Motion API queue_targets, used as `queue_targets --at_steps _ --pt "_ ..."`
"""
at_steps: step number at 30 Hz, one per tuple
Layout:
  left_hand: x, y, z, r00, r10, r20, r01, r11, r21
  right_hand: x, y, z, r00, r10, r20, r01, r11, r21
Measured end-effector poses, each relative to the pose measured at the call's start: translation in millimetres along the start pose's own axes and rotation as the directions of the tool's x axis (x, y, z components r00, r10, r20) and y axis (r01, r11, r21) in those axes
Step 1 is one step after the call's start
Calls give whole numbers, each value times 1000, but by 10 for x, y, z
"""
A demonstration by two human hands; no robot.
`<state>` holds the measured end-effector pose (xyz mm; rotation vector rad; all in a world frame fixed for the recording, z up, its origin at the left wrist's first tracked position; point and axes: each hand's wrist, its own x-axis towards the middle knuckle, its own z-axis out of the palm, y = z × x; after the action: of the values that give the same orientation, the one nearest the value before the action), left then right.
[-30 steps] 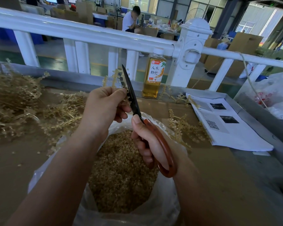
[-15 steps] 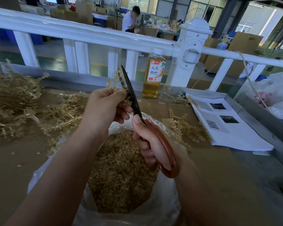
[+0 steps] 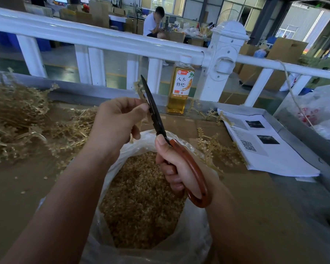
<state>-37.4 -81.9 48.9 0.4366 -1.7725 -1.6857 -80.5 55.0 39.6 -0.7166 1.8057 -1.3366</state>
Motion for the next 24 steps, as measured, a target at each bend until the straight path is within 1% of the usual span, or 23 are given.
queue_targets --at_steps 2,4,6,9,12,18,21,24 --pt "-1 -1 -30 999 -37 31 38 999 -11 12 14 4 1000 2 -10 -3 1000 -29" --pt "-4 -4 -30 999 -37 10 37 999 -16 9 31 -2 1000 2 7 -2 1000 1" --pt "-7 -1 -9 1000 -20 -15 19 998 -55 14 38 -7 1000 -4 28 3 999 42" --pt "-12 7 13 1000 -5 -25 2 995 -99 27 35 -27 1000 30 8 -30 999 -31" --pt "-20 7 -5 999 11 -33 -13 997 -81 25 59 -36 1000 -4 19 5 998 -55" --pt "-29 26 -39 1000 15 -10 -15 998 -67 5 96 -51 996 -69 51 71 996 -48" --pt "-20 23 -52 1000 6 -10 -6 998 -64 4 93 -53 997 -62 48 64 996 -59" --pt "-10 24 -49 1000 -12 -15 11 997 -73 13 74 -50 998 -19 61 21 1000 -18"
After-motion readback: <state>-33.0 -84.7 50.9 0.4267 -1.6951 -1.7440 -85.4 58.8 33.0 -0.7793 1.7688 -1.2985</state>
